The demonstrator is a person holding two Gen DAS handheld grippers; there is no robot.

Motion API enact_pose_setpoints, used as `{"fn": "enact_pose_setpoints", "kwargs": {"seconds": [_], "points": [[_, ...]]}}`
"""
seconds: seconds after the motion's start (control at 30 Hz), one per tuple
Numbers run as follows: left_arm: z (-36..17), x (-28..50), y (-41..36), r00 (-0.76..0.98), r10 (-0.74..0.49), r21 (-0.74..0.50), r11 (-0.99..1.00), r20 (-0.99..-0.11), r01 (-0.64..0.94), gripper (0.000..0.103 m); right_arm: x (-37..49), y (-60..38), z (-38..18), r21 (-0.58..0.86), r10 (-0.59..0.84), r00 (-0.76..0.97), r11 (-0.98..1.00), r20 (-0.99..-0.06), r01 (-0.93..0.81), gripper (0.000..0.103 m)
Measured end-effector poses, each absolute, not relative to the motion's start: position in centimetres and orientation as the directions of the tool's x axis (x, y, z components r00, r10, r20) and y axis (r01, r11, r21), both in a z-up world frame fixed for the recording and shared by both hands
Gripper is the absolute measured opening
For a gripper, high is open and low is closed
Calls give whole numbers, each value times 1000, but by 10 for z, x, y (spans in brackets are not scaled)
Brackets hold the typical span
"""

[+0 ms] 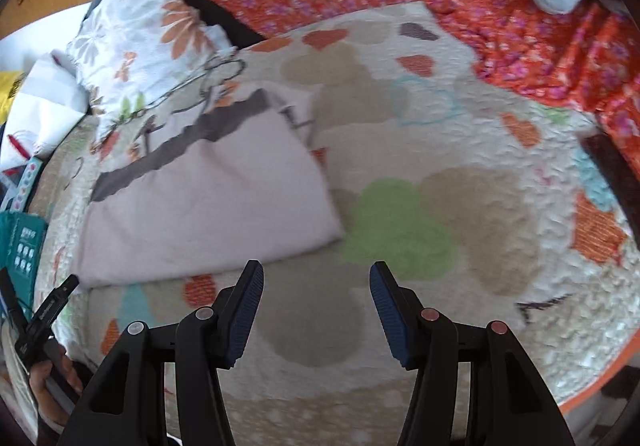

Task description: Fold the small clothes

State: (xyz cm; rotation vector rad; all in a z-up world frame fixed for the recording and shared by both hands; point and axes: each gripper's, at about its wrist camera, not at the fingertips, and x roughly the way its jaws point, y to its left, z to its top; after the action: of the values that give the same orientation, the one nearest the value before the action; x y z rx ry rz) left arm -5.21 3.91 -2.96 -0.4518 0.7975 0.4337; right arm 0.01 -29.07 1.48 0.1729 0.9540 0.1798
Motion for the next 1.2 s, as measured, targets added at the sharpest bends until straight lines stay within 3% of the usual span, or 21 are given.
{"fn": "enact_pose_setpoints", "kwargs": {"seconds": [0.33, 0.87, 1.13, 1.17, 1.2], "points": [[-33, -69, 54, 630, 176, -291, 772, -756, -565, 85, -4, -286, 14, 255, 230, 570, 966, -789, -37, 60], [12, -71, -1, 586, 39, -258, 873, -809, -414, 85, 30, -317, -36, 532, 417, 536, 844, -734, 72, 61], [12, -64, -9, 595, 8, -312, 846, -804, -432, 85, 80, -294, -49, 653, 515, 560, 755, -650, 63, 65], [11, -65, -6, 594, 7, -317, 841, -804, -439, 85, 86, -289, -51, 668, 528, 558, 741, -640, 65, 64], [12, -67, -2, 595, 7, -324, 833, -804, -448, 85, 90, -284, -51, 674, 530, 560, 736, -637, 69, 56]]}}
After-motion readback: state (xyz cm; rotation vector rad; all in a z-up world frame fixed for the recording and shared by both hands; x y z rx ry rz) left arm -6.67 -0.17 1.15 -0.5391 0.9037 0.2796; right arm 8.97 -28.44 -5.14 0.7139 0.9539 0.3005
